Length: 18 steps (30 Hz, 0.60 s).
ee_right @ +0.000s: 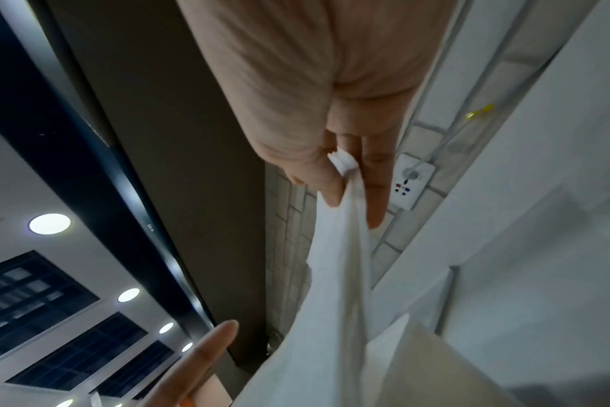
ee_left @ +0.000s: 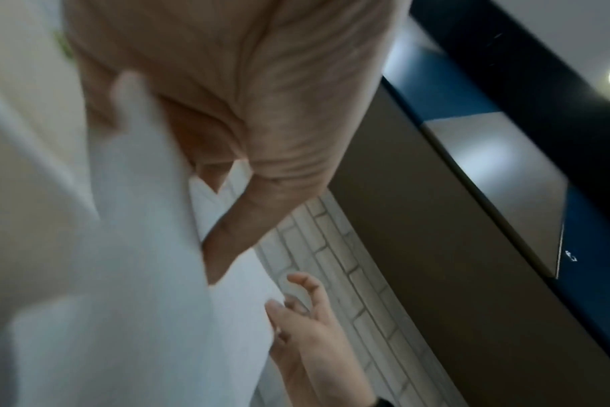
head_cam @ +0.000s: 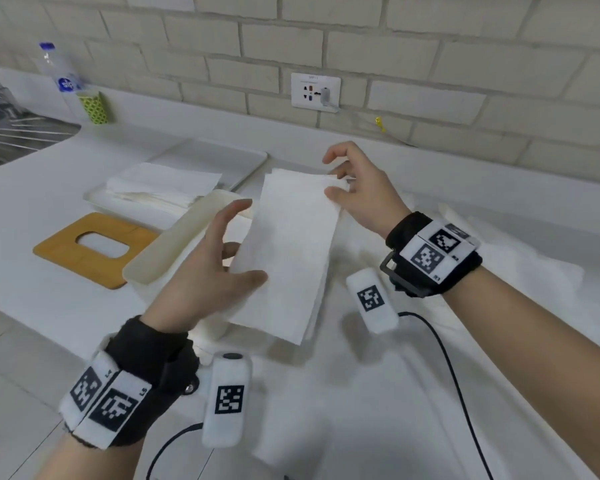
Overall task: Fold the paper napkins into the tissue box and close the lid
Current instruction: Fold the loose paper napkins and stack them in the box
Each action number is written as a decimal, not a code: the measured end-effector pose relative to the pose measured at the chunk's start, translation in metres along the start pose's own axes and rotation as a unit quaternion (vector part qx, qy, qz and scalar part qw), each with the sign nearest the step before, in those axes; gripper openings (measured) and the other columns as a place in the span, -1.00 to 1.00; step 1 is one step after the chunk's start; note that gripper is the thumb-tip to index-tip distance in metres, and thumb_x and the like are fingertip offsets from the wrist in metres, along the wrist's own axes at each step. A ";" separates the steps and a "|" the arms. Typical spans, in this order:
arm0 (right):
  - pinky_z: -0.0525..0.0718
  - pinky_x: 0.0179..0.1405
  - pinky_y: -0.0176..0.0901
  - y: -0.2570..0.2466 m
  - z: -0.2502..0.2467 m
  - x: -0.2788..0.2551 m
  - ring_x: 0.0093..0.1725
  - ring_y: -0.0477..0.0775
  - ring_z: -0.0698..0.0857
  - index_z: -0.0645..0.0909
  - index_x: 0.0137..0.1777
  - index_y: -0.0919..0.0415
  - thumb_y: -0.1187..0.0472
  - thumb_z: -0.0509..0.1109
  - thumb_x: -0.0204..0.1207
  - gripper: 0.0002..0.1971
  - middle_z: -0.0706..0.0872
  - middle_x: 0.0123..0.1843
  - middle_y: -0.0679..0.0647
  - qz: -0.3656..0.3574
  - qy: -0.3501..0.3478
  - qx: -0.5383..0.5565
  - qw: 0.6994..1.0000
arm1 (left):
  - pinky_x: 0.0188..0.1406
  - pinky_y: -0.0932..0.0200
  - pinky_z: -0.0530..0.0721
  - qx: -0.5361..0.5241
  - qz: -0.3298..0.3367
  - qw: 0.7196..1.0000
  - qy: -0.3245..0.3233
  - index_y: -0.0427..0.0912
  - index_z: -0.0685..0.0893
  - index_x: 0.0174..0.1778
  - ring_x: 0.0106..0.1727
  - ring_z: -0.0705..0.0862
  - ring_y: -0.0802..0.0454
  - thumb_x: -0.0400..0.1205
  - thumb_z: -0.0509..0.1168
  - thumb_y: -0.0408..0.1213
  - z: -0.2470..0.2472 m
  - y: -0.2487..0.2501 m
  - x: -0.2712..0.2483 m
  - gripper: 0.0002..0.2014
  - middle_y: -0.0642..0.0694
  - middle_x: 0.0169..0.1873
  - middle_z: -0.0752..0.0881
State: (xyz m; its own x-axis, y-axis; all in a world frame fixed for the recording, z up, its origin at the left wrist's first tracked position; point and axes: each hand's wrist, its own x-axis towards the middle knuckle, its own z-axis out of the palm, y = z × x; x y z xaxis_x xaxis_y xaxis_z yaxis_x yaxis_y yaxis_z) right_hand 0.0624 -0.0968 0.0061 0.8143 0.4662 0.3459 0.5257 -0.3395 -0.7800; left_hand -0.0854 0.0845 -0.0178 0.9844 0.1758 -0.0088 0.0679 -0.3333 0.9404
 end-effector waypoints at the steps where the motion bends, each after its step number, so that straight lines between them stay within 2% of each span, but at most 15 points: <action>1: 0.45 -0.15 -0.39 -0.005 0.003 0.005 -0.09 -0.09 0.51 0.44 0.00 0.04 0.51 0.25 0.45 -0.67 0.59 -0.02 -0.06 -0.016 -0.006 -0.012 1.000 | -0.36 0.15 0.71 0.011 0.005 1.000 0.016 0.42 0.53 0.18 -0.26 0.78 0.03 0.47 0.47 -0.43 -0.011 0.002 -0.001 -0.39 0.07 -0.17 0.81; 3: 0.44 -0.16 -0.52 -0.015 0.012 0.018 -0.09 -0.02 0.54 0.59 -0.05 0.19 0.52 0.22 0.47 -0.75 0.63 -0.10 0.01 -0.048 -0.002 -0.044 0.998 | -0.51 0.39 0.57 0.057 0.004 0.997 0.053 0.18 0.74 -0.08 -0.42 0.65 0.20 0.53 0.43 -0.39 -0.031 0.003 -0.001 -0.71 0.18 -0.31 0.77; 4: 0.41 -0.15 -0.59 -0.019 0.017 0.025 -0.09 -0.02 0.56 0.65 -0.08 0.29 0.53 0.22 0.49 -0.78 0.66 -0.11 0.03 -0.063 0.005 -0.062 0.996 | -0.52 0.46 0.53 0.075 -0.001 0.994 0.075 0.09 0.79 -0.20 -0.47 0.59 0.25 0.54 0.43 -0.35 -0.040 0.002 0.000 -0.81 0.18 -0.35 0.74; 6: 0.38 -0.11 -0.66 -0.023 0.031 0.041 -0.05 -0.01 0.60 0.71 -0.06 0.37 0.55 0.20 0.51 -0.74 0.72 -0.04 0.15 -0.079 0.000 -0.098 0.992 | -0.55 0.55 0.48 0.096 -0.022 0.989 0.112 0.02 0.80 -0.25 -0.49 0.59 0.25 0.55 0.42 -0.36 -0.054 -0.001 0.007 -0.83 0.07 -0.36 0.71; 8: 0.43 0.00 -0.54 -0.021 0.049 0.054 0.05 0.08 0.64 0.72 0.02 0.37 0.59 0.15 0.51 -0.67 0.72 0.06 0.23 -0.069 -0.022 -0.131 0.989 | -0.59 0.47 0.44 0.134 -0.062 0.981 0.126 -0.03 0.77 -0.10 -0.39 0.64 0.14 0.55 0.40 -0.42 -0.063 -0.007 0.015 -0.83 -0.04 -0.25 0.70; 10: 0.46 0.18 -0.34 -0.016 0.067 0.061 0.18 0.19 0.63 0.71 0.10 0.34 0.61 0.11 0.50 -0.61 0.68 0.17 0.27 -0.035 -0.057 -0.161 0.985 | -0.37 0.29 0.47 0.199 -0.105 0.967 0.117 -0.05 0.72 0.02 -0.17 0.64 -0.03 0.52 0.42 -0.46 -0.069 -0.017 0.023 -0.76 -0.13 -0.07 0.69; 12: 0.46 0.28 -0.23 -0.008 0.082 0.064 0.27 0.21 0.59 0.67 0.21 0.30 0.59 0.09 0.53 -0.57 0.63 0.28 0.25 0.001 -0.111 -0.192 0.975 | -0.13 0.17 0.49 0.259 -0.137 0.952 0.091 -0.07 0.70 0.04 -0.04 0.60 -0.10 0.47 0.44 -0.50 -0.070 -0.027 0.028 -0.71 -0.17 0.05 0.66; 14: 0.46 0.31 -0.19 -0.003 0.095 0.065 0.30 0.19 0.58 0.61 0.29 0.26 0.56 0.10 0.55 -0.57 0.58 0.35 0.22 0.028 -0.176 -0.228 0.957 | -0.10 0.15 0.47 0.307 -0.166 0.935 0.056 -0.04 0.67 0.03 0.01 0.57 -0.10 0.43 0.46 -0.52 -0.069 -0.036 0.032 -0.65 -0.16 0.11 0.61; 16: 0.51 0.32 -0.07 -0.001 0.103 0.067 0.28 0.22 0.59 0.59 0.32 0.24 0.52 0.10 0.56 -0.58 0.54 0.36 0.22 0.051 -0.226 -0.260 0.937 | -0.16 0.19 0.42 0.352 -0.178 0.918 0.029 -0.07 0.66 0.13 0.03 0.50 -0.05 0.42 0.47 -0.51 -0.066 -0.039 0.032 -0.59 -0.11 0.10 0.54; 18: 0.54 0.31 -0.01 -0.003 0.110 0.071 0.30 0.25 0.58 0.58 0.32 0.31 0.50 0.08 0.57 -0.60 0.53 0.38 0.24 0.072 -0.259 -0.305 0.913 | -0.15 0.22 0.40 0.389 -0.177 0.904 0.005 -0.13 0.64 0.24 0.03 0.46 -0.01 0.45 0.45 -0.50 -0.063 -0.037 0.033 -0.56 -0.11 0.12 0.52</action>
State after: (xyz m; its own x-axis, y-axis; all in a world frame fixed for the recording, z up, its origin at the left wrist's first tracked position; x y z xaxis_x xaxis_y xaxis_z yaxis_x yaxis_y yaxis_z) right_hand 0.0914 0.0268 -0.0241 0.7435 0.6506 -0.1547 0.5898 -0.7470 -0.3068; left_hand -0.0656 0.1607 -0.0320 0.8769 0.4069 -0.2558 0.4767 -0.8045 0.3543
